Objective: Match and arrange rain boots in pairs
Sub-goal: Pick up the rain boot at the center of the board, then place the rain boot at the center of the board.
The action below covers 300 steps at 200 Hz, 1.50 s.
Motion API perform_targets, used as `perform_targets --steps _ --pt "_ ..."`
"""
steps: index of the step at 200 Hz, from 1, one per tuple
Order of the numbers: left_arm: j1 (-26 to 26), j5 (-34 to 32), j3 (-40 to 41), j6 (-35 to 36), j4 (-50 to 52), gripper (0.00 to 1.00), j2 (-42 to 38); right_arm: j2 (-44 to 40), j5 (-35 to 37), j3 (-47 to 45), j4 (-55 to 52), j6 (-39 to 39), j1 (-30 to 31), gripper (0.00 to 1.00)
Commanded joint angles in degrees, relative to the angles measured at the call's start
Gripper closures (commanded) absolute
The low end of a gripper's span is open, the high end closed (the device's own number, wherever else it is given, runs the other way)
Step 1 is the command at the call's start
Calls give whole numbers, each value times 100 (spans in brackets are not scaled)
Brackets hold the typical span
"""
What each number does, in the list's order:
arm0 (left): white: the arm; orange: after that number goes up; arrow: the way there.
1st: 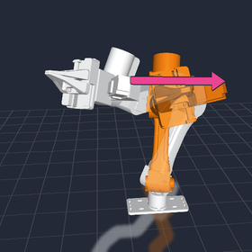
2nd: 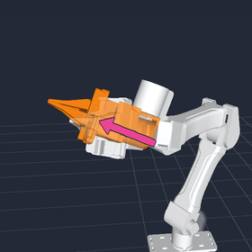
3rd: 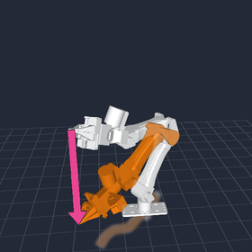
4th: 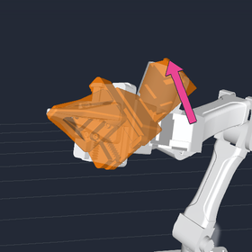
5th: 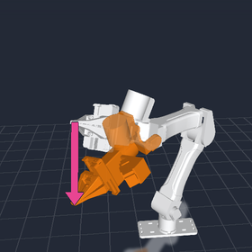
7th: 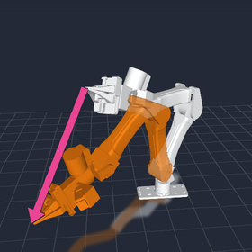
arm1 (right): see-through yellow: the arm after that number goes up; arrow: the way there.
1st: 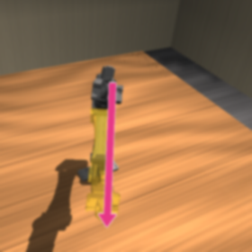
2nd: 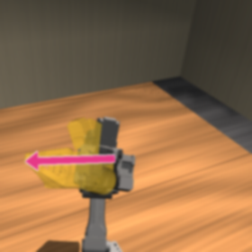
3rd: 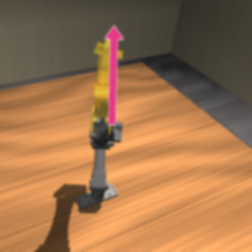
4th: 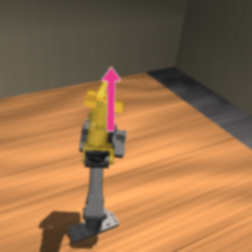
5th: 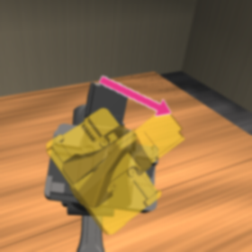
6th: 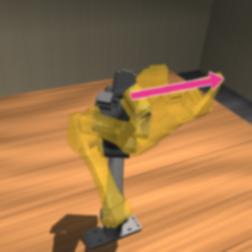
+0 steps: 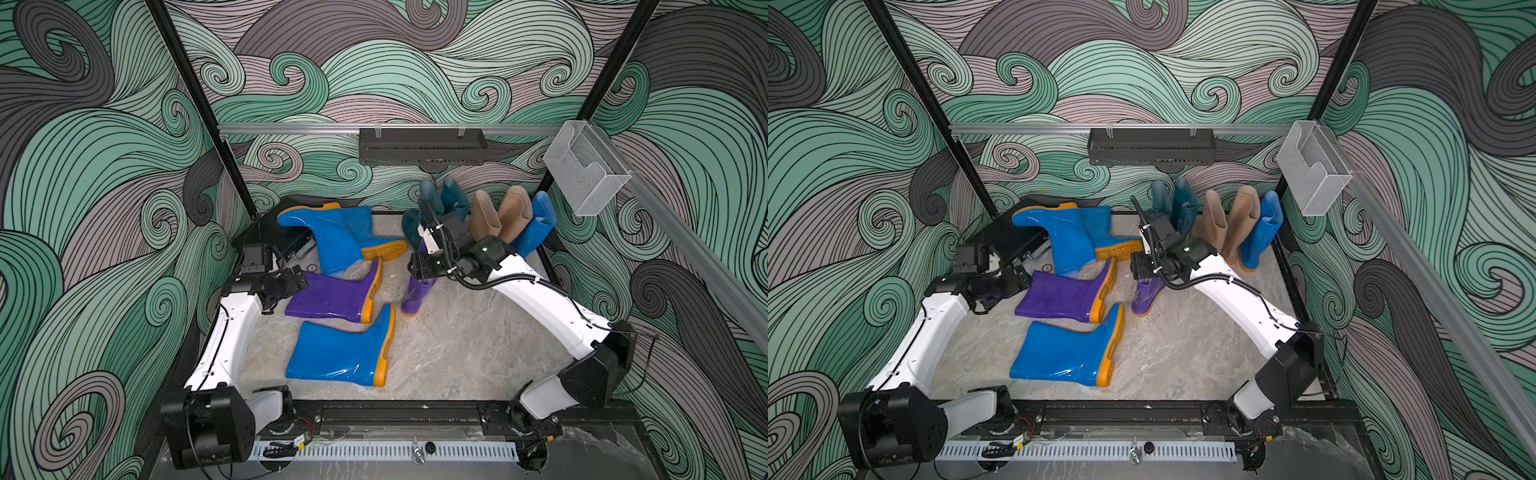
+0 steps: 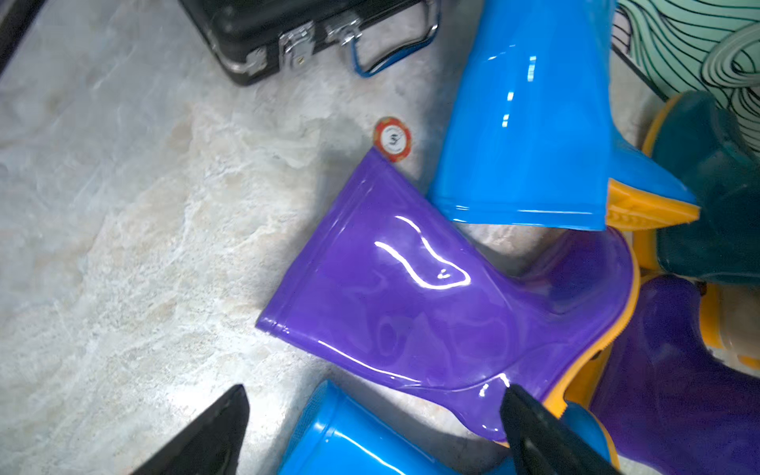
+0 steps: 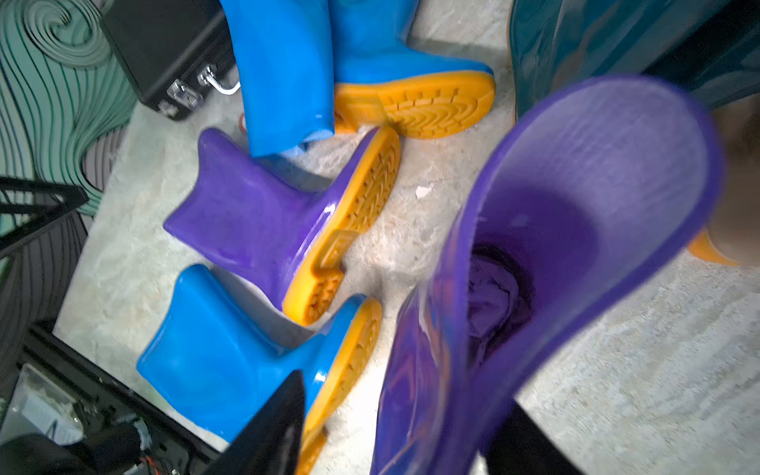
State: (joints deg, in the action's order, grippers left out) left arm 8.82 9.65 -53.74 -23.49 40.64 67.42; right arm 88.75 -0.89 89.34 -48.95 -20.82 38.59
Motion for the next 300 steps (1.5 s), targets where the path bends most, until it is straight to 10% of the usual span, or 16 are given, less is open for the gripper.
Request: perform_targets --steps 1,53,152,200,235,300 --pt "352 442 289 -329 -503 3 85 -16 -39 151 -497 533 15 59" --pt "926 912 427 -414 -687 3 982 -94 -761 341 -731 1260 16 100" --pt "1043 1730 565 -660 -1478 8 2228 233 -827 954 -1334 1945 -264 100" --pt "1035 1951 601 -914 -1825 17 2550 287 -827 959 -1339 1931 -241 54" --pt "949 2059 649 -938 -1967 20 2588 112 -812 880 -1209 1945 -203 44" --pt "859 2682 677 -833 -2308 95 2289 -190 -696 655 -980 1836 -208 39"
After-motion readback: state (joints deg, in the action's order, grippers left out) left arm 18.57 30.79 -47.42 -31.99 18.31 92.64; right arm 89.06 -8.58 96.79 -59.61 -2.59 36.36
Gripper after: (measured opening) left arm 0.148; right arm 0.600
